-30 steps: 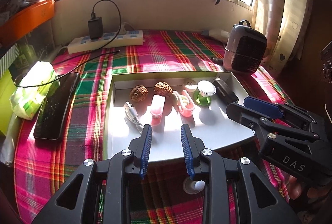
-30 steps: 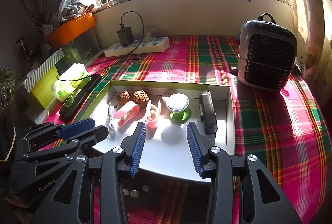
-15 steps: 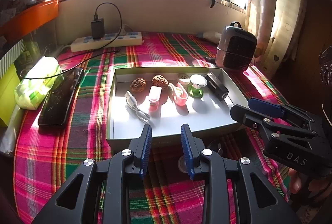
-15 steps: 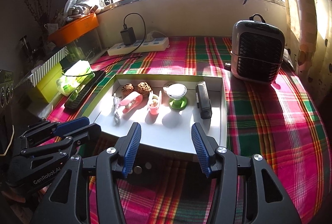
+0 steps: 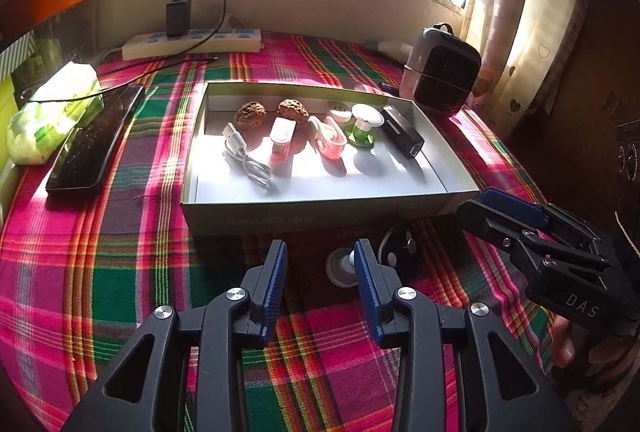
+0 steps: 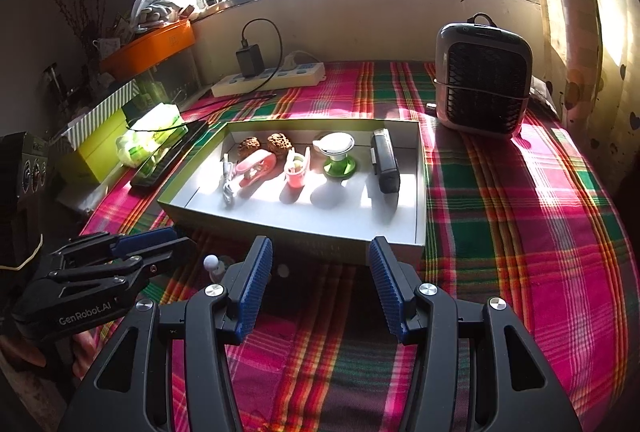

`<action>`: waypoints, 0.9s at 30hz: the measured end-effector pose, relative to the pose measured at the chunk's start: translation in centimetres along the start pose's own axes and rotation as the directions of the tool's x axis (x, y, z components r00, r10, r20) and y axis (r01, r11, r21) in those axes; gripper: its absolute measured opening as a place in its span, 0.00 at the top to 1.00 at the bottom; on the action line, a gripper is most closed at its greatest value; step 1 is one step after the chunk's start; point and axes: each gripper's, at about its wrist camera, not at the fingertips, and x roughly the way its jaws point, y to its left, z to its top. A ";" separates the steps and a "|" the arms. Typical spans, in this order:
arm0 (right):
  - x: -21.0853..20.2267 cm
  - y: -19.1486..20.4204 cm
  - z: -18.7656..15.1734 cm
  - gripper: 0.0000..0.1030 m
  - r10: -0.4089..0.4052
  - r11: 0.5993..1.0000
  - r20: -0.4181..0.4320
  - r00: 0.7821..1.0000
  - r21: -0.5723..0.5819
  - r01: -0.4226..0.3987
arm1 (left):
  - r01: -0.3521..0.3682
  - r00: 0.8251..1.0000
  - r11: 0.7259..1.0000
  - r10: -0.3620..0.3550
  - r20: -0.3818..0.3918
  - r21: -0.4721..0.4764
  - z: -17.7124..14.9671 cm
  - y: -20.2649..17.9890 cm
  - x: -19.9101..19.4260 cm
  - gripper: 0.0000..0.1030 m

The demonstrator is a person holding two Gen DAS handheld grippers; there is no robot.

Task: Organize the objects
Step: 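Withdraw both tools from the box toward the white knob item and black disc, then close the left tool on the white knob-topped item while the right tool approaches the black disc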

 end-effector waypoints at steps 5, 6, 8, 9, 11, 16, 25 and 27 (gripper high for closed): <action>-0.2 -0.6 -0.7 0.49 -0.001 1.000 -0.007 1.000 0.015 0.001 | 0.015 1.000 1.000 -0.014 -0.014 0.009 -0.3 -0.6 0.7 0.67; -0.2 -0.7 -0.8 0.49 -0.001 1.000 -0.008 1.000 0.018 0.001 | 0.019 1.000 1.000 -0.019 -0.016 0.010 -0.3 -0.7 0.9 0.67; -0.2 -0.9 -1.0 0.49 -0.002 1.000 -0.011 1.000 0.023 0.002 | 0.012 1.000 1.000 -0.012 -0.023 0.015 -0.3 -0.8 1.3 0.67; -0.2 -1.1 -1.0 0.49 -0.001 1.000 -0.012 1.000 0.026 0.002 | 0.008 1.000 1.000 -0.007 -0.028 0.015 -0.3 -0.8 1.5 0.67; -0.2 -1.2 -1.1 0.49 0.000 1.000 -0.013 1.000 0.028 0.000 | 0.009 0.999 1.000 -0.008 -0.034 0.015 -0.4 -0.9 1.7 0.67; -0.1 -1.2 -1.2 0.49 0.004 1.000 -0.018 1.000 0.027 -0.003 | -0.008 0.999 1.000 0.009 -0.049 0.027 -0.2 -1.0 2.4 0.67; 0.2 -1.0 -1.2 0.49 0.001 1.000 -0.027 1.000 0.025 -0.001 | -0.007 0.998 1.000 0.008 -0.056 0.015 0.0 -0.6 2.9 0.67; 0.3 -0.9 -1.3 0.49 0.001 1.000 -0.030 1.000 0.024 0.000 | -0.006 0.998 1.000 0.007 -0.055 0.015 0.0 -0.6 2.9 0.67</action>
